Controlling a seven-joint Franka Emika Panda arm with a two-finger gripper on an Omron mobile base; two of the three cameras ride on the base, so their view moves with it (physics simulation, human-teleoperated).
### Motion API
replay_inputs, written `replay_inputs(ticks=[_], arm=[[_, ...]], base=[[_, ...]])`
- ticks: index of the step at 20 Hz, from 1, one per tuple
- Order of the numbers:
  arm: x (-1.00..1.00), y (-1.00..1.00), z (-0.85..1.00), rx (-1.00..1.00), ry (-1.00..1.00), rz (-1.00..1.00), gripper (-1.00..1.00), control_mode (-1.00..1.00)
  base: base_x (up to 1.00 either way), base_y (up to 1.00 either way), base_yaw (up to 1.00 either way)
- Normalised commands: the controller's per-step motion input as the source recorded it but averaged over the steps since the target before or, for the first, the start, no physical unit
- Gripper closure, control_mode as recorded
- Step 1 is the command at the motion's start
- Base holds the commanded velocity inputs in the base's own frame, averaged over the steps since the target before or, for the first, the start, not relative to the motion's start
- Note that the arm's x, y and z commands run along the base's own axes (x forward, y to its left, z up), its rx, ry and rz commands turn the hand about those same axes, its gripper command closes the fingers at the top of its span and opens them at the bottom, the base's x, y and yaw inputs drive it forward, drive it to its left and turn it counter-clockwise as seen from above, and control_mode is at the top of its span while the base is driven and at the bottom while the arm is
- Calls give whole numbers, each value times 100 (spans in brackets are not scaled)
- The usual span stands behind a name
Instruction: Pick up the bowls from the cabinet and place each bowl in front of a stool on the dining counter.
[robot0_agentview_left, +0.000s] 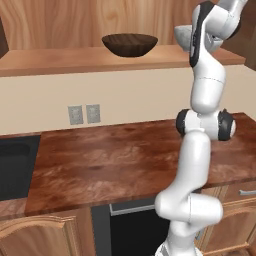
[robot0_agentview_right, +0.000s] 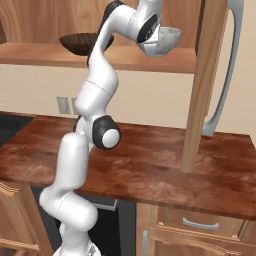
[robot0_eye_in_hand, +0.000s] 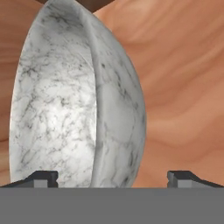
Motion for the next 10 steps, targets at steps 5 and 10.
replay_inputs(ticks=[5,10], arm=[[0,0,0,0,0,0,-100,-100],[0,0,0,0,0,0,-100,-100]], base=[[0,0,0],[0,0,0]])
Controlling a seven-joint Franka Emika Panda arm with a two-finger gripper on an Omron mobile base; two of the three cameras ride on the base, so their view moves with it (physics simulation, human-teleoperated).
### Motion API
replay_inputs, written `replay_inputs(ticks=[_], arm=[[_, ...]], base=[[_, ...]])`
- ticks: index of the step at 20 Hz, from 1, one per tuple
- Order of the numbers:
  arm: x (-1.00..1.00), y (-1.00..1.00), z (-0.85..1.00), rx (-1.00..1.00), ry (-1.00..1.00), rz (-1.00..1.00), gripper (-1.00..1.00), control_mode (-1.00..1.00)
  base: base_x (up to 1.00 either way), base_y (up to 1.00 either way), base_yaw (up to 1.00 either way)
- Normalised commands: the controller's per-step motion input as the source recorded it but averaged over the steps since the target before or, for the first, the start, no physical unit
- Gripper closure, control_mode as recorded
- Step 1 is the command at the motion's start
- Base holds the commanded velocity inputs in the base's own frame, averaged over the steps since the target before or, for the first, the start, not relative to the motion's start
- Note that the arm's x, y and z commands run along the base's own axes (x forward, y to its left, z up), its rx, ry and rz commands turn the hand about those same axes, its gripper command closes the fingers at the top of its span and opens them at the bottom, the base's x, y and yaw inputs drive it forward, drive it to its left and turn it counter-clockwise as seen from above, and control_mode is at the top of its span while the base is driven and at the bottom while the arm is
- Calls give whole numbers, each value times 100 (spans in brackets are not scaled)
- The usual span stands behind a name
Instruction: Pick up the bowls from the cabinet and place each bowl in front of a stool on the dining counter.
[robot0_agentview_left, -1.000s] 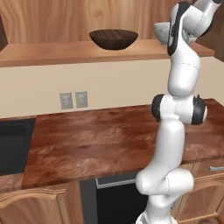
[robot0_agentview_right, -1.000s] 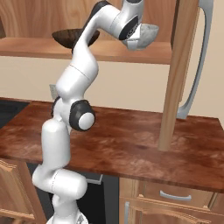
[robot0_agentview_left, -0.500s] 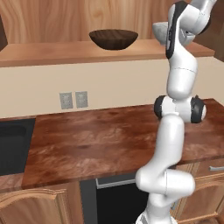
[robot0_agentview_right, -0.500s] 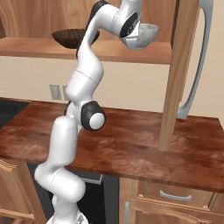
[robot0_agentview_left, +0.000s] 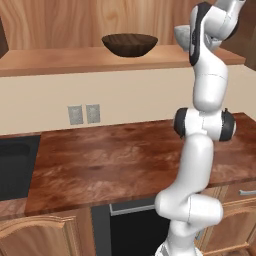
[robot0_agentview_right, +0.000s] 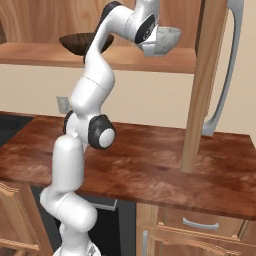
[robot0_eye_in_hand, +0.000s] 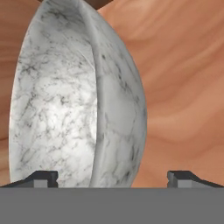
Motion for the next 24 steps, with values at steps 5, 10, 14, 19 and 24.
replay_inputs(ticks=[5,10,14,19,24], arm=[[0,0,0,0,0,0,-100,-100],[0,0,0,0,0,0,100,-100],[0,0,0,0,0,0,100,-100],[0,0,0,0,0,0,100,-100],[0,0,-2,0,0,0,100,-100]], base=[[0,0,0],[0,0,0],[0,0,0],[0,0,0],[0,0,0]])
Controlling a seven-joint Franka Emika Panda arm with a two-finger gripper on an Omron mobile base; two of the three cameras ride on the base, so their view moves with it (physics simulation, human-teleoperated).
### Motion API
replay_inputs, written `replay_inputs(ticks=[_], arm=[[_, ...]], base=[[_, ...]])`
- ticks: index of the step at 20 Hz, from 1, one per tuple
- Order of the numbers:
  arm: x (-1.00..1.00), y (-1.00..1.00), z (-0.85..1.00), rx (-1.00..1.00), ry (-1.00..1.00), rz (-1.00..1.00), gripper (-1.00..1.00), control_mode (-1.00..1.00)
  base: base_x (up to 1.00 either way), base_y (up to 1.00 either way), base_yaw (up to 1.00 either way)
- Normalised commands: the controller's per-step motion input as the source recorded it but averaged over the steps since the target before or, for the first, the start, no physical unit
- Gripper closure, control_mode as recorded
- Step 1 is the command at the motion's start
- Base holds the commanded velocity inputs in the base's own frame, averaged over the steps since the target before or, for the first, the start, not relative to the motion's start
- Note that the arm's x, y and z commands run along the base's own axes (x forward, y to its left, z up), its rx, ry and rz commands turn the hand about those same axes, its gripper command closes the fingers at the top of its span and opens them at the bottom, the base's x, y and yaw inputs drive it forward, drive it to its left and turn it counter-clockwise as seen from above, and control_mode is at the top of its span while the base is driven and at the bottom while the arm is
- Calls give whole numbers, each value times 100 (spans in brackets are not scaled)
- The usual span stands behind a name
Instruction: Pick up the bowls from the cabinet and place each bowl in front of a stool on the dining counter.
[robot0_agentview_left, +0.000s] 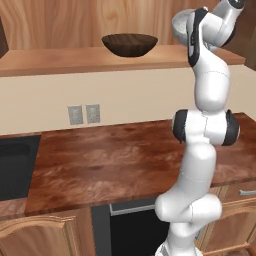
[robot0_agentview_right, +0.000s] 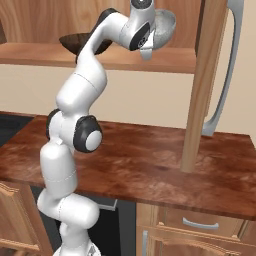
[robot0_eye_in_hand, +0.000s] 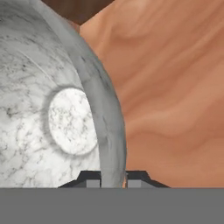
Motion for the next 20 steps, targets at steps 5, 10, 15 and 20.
replay_inputs(ticks=[5,10,15,20], arm=[[-56,0,-14,0,0,0,100,-100],[-100,1,-3,0,-2,0,100,-100],[-100,31,0,0,0,0,100,-100],[-100,60,0,0,16,0,100,-100]], base=[[0,0,0],[0,0,0],[0,0,0],[0,0,0]])
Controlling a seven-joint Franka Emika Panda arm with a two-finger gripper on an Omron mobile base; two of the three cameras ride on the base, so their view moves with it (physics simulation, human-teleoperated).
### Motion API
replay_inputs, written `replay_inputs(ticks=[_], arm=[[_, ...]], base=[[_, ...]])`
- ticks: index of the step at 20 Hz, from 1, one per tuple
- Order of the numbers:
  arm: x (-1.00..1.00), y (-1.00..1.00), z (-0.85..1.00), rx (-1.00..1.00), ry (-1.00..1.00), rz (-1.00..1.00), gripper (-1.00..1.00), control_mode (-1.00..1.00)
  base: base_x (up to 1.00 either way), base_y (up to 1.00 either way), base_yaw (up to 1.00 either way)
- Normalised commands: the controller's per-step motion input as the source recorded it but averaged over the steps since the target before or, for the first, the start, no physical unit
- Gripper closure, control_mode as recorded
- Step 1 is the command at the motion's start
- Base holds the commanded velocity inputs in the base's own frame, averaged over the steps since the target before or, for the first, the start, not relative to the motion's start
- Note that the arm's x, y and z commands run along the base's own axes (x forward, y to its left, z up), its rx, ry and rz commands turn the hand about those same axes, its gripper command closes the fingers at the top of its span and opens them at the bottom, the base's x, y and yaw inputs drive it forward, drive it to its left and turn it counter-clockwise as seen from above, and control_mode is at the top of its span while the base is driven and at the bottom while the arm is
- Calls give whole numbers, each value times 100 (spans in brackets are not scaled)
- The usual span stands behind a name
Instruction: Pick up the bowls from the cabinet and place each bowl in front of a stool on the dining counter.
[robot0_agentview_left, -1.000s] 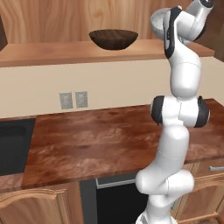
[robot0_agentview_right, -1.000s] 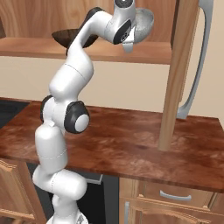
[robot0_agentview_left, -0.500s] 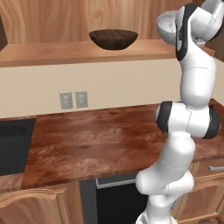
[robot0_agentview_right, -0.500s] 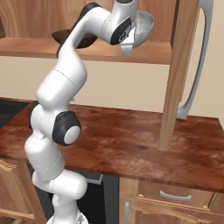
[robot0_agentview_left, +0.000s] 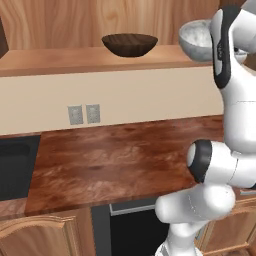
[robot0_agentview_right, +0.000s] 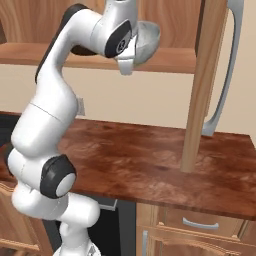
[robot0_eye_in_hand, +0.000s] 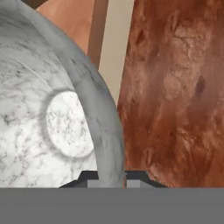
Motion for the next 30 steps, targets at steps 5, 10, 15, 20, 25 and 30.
replay_inputs(ticks=[5,10,15,20,25,30], arm=[[-100,48,-2,0,25,2,100,-100],[-100,46,-3,0,35,5,100,-100],[-66,46,-7,0,34,2,100,-100],[-4,7,-15,3,17,0,100,-100],[-5,0,-65,16,1,0,100,-100],[-14,0,-70,18,0,0,100,-100]], base=[[0,0,0],[0,0,0],[0,0,0],[0,0,0],[0,0,0],[0,0,0]])
